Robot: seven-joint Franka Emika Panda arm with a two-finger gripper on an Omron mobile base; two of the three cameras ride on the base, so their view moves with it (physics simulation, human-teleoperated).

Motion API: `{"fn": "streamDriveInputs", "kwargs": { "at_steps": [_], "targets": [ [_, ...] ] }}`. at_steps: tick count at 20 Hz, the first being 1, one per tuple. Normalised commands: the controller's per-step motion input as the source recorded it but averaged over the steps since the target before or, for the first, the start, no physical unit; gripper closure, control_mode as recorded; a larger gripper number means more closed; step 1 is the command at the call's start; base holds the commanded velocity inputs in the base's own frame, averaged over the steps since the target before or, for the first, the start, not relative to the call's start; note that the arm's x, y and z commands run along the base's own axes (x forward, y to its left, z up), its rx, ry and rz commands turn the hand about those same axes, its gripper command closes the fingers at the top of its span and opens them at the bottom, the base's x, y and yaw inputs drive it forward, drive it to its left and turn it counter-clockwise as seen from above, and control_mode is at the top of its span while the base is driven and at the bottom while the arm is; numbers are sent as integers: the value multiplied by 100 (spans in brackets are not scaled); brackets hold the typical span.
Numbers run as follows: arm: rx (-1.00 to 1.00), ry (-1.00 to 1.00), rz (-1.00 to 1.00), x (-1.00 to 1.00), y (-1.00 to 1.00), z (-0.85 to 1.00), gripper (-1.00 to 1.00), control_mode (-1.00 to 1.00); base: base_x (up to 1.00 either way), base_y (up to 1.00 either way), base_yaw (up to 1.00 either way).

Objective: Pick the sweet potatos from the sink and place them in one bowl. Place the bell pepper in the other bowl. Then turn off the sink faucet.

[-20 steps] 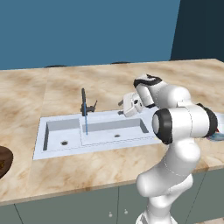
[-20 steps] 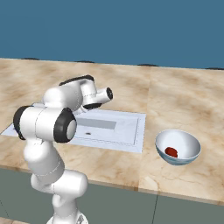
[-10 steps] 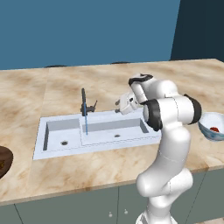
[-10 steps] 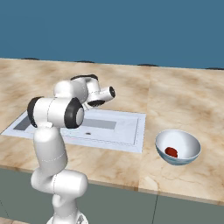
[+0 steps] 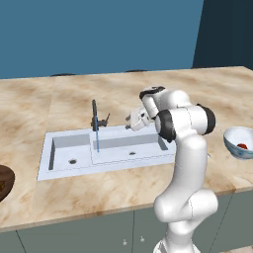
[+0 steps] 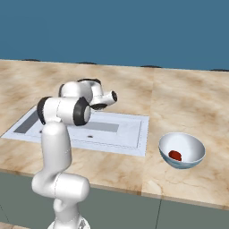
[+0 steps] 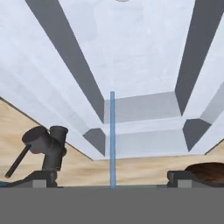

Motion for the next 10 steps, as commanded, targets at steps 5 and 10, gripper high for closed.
{"fn": "streamDriveInputs", "kwargs": {
  "at_steps": [5,10],
  "targets": [
    [3,3,0,44,13,-6,-100,-100,0,0,0],
    [3,8,0,40,1,-12,-100,-100,0,0,0]
  ]
}}
